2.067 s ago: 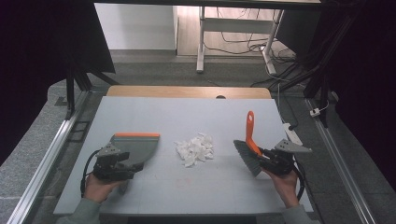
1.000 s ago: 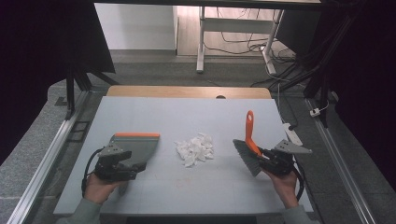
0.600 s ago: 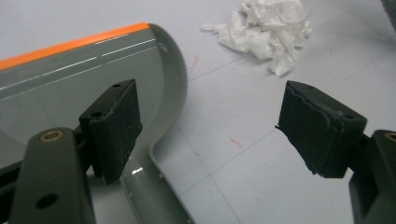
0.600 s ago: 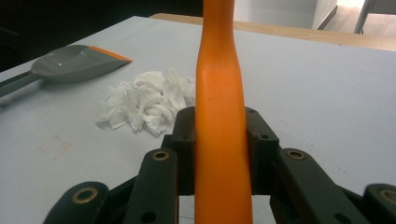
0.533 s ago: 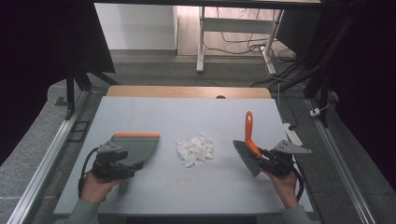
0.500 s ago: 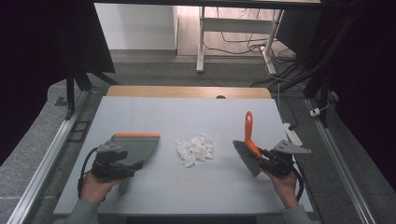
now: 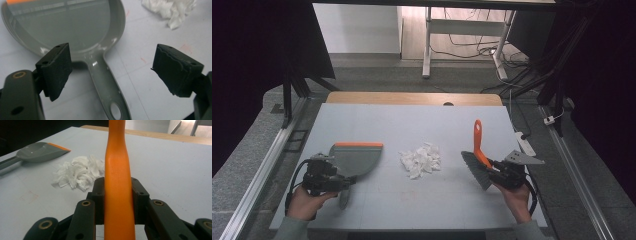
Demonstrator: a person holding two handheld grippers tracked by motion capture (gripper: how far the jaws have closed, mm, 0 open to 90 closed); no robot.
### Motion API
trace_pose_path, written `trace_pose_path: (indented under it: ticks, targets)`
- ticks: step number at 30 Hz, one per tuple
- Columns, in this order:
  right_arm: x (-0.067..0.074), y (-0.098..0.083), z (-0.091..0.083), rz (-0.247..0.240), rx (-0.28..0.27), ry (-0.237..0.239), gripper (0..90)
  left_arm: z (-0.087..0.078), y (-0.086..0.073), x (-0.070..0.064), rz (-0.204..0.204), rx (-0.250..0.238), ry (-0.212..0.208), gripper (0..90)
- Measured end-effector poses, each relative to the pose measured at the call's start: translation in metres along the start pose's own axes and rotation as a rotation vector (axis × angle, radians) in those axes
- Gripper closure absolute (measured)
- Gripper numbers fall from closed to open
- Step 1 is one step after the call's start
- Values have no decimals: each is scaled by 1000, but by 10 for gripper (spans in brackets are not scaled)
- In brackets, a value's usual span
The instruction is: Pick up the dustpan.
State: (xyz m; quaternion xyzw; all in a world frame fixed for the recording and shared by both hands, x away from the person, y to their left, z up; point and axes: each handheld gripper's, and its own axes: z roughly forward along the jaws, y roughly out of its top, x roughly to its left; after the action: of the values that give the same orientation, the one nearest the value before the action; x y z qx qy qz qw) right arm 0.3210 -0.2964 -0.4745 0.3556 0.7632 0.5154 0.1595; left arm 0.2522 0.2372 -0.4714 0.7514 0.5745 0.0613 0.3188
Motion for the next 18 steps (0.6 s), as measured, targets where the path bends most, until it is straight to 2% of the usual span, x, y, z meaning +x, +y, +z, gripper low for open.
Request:
trace_pose_path:
  ticks: [2, 6, 11, 15, 18]
  targets:
    - [0, 0, 0, 3, -2, 5, 700, 3, -2, -2, -6, 20, 11, 134]
    - [1, 0, 0, 2, -1, 16, 701, 13, -6, -1, -46, 54, 52, 123]
    - [1, 0, 2, -6, 7, 20, 701, 29, -6, 1, -60, 96, 59, 116]
    - [1, 0, 2, -4, 7, 17, 701, 36, -6, 2, -65, 104, 66, 119]
    - [1, 0, 2, -4, 5, 13, 701, 39, -9, 5, -66, 102, 55, 149]
